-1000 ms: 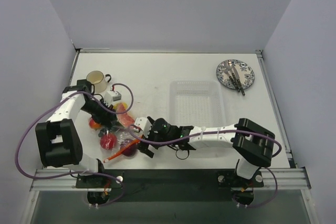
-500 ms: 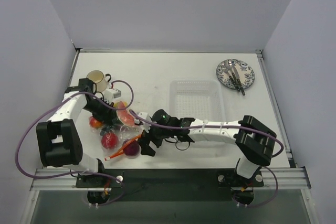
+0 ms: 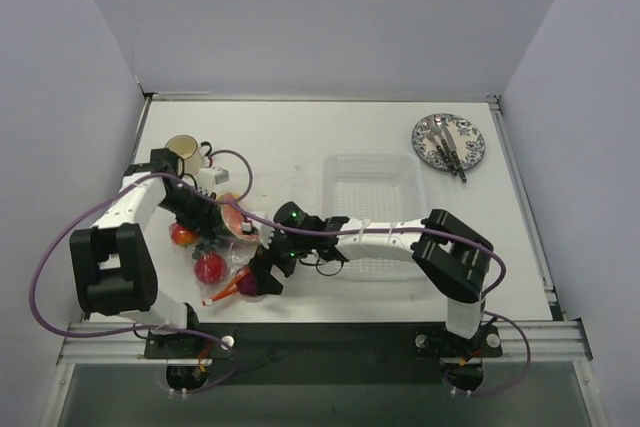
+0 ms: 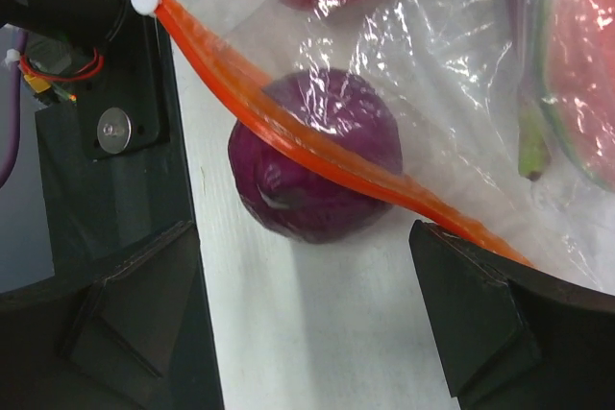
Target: Open the zip-top bag and remove the fake food
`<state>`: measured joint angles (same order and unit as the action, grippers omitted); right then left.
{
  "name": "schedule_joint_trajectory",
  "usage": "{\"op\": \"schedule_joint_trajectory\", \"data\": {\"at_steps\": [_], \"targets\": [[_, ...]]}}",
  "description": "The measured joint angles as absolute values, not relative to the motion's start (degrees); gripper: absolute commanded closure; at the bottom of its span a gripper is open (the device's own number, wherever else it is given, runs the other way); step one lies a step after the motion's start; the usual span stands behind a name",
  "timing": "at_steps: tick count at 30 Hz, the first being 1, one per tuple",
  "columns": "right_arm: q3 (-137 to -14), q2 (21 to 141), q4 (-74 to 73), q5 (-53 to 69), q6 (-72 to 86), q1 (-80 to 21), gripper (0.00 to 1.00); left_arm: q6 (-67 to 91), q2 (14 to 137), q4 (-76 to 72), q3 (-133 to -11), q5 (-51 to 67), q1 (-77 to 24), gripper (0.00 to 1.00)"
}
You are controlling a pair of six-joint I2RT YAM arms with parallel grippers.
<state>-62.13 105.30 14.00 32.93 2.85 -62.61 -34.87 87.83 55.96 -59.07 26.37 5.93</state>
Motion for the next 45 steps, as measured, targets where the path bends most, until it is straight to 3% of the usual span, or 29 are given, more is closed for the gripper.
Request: {"op": "schedule_joint_trajectory", "data": {"at_steps": [5,14,17,20,21,23,30,36,39,41,42,44,45], "targets": [[-65.0,107.5,13.8,30.3,1.5,-63.0,0.00,-30.2,88.9,55.8,-60.0,26.2,6.0,1.00],[-67.6,112.6,14.6,9.7,-6.3,-67.4,0.00,-21.6,87.9,53.3,-59.6,24.2,6.0,1.00],[-66.2,112.7,16.5,3.5,-8.9,-68.6,0.10,-20.0,87.0,52.2,-58.9,23.3,6.2,1.00],[-64.6,112.3,19.4,0.7,-9.7,-68.8,0.29,-19.4,86.8,51.9,-58.8,22.9,6.3,1.00],[-64.0,112.0,20.1,-0.1,-9.9,-68.6,0.43,-19.2,86.8,51.8,-58.8,22.8,6.3,1.00],[-63.0,111.3,20.8,-2.1,-10.3,-68.3,0.53,-18.9,86.7,51.6,-58.8,22.5,6.4,1.00],[-60.4,104.9,20.3,-4.7,-11.0,-65.1,0.59,-18.7,86.0,51.7,-59.6,19.6,6.5,1.00],[-60.5,95.4,20.3,-4.9,-11.0,-60.1,0.58,-18.6,86.0,53.0,-62.6,18.2,7.0,0.98],[-60.5,91.2,20.3,-6.0,-10.1,-56.4,0.56,-18.5,86.0,55.1,-65.4,18.7,7.0,0.89],[-60.5,89.2,20.3,-8.3,-9.2,-53.5,0.59,-18.3,86.0,56.6,-67.8,19.9,7.0,0.70],[-60.5,88.4,20.3,-9.9,-9.0,-52.1,0.58,-18.2,85.9,57.2,-68.9,20.5,7.0,0.56],[-60.3,87.5,19.9,-15.0,-8.1,-49.9,0.57,-18.1,85.7,58.3,-70.6,21.8,7.0,0.03],[-60.1,87.3,19.6,-17.7,-7.6,-48.8,0.55,-18.5,85.4,58.7,-71.0,22.4,7.0,0.03]]}}
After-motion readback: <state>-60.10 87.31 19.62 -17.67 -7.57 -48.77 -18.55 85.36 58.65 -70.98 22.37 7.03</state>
